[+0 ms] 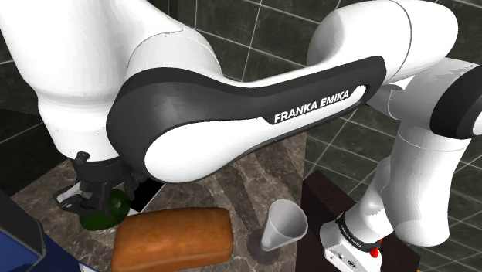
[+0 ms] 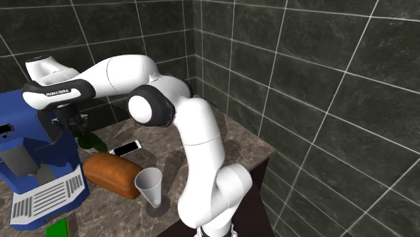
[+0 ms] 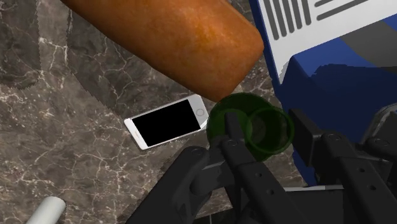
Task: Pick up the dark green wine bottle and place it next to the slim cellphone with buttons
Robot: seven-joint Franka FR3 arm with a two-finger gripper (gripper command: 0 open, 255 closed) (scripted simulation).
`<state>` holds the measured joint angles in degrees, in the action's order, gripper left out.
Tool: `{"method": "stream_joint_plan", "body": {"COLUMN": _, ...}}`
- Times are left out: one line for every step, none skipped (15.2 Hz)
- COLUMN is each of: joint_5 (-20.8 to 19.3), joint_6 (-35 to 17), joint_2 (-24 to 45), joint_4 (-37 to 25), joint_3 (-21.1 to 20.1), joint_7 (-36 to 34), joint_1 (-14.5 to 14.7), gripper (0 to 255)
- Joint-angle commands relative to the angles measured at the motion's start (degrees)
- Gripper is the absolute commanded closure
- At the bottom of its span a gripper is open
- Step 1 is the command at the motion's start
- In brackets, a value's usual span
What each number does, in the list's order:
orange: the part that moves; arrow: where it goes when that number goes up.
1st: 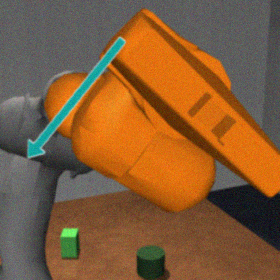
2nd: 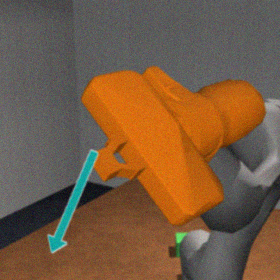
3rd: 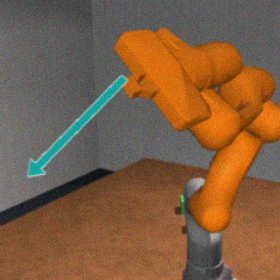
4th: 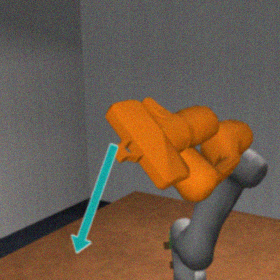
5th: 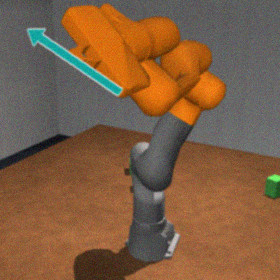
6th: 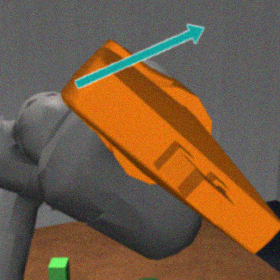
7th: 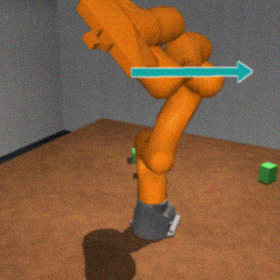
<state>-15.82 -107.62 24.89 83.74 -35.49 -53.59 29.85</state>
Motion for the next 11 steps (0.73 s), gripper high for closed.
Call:
{"method": "stream_joint_plan", "body": {"joint_5": 0.0, "joint_6": -0.5, "joint_2": -0.1, "joint_4": 0.7, "joint_3": 0.0, "joint_7": 0.0, "joint_1": -0.2, "gripper": 255}}
{"method": "stream_joint_plan", "body": {"joint_5": 0.0, "joint_6": -0.5, "joint_2": -0.1, "joint_4": 0.7, "joint_3": 0.0, "joint_7": 0.0, "joint_1": -0.2, "gripper": 255}}
{"method": "stream_joint_plan", "body": {"joint_5": 0.0, "joint_6": -0.5, "joint_2": -0.1, "joint_4": 0.7, "joint_3": 0.0, "joint_7": 0.0, "joint_1": -0.2, "gripper": 255}}
{"method": "stream_joint_plan", "body": {"joint_5": 0.0, "joint_6": -0.5, "joint_2": -0.1, "joint_4": 0.7, "joint_3": 0.0, "joint_7": 0.0, "joint_1": -0.2, "gripper": 255}}
{"method": "stream_joint_plan", "body": {"joint_5": 0.0, "joint_6": -0.5, "joint_2": -0.1, "joint_4": 0.7, "joint_3": 0.0, "joint_7": 0.0, "joint_1": -0.2, "gripper": 255}}
{"method": "stream_joint_plan", "body": {"joint_5": 0.0, "joint_6": -0.5, "joint_2": -0.1, "joint_4": 0.7, "joint_3": 0.0, "joint_7": 0.0, "joint_1": -0.2, "gripper": 255}}
{"method": "stream_joint_plan", "body": {"joint_5": 0.0, "joint_6": -0.5, "joint_2": -0.1, "joint_4": 0.7, "joint_3": 0.0, "joint_7": 0.0, "joint_1": -0.2, "gripper": 255}}
{"method": "stream_joint_plan", "body": {"joint_5": 0.0, "joint_6": -0.5, "joint_2": -0.1, "joint_4": 0.7, "joint_3": 0.0, "joint_7": 0.0, "joint_1": -0.2, "gripper": 0}}
{"method": "stream_joint_plan", "body": {"joint_5": 0.0, "joint_6": -0.5, "joint_2": -0.1, "joint_4": 0.7, "joint_3": 0.0, "joint_7": 0.0, "joint_1": -0.1, "gripper": 0}}
{"method": "stream_joint_plan", "body": {"joint_5": 0.0, "joint_6": -0.5, "joint_2": -0.1, "joint_4": 0.7, "joint_3": 0.0, "joint_7": 0.0, "joint_1": -0.1, "gripper": 0}}
{"method": "stream_joint_plan", "body": {"joint_5": 0.0, "joint_6": -0.5, "joint_2": -0.1, "joint_4": 0.7, "joint_3": 0.0, "joint_7": 0.0, "joint_1": -0.1, "gripper": 0}}
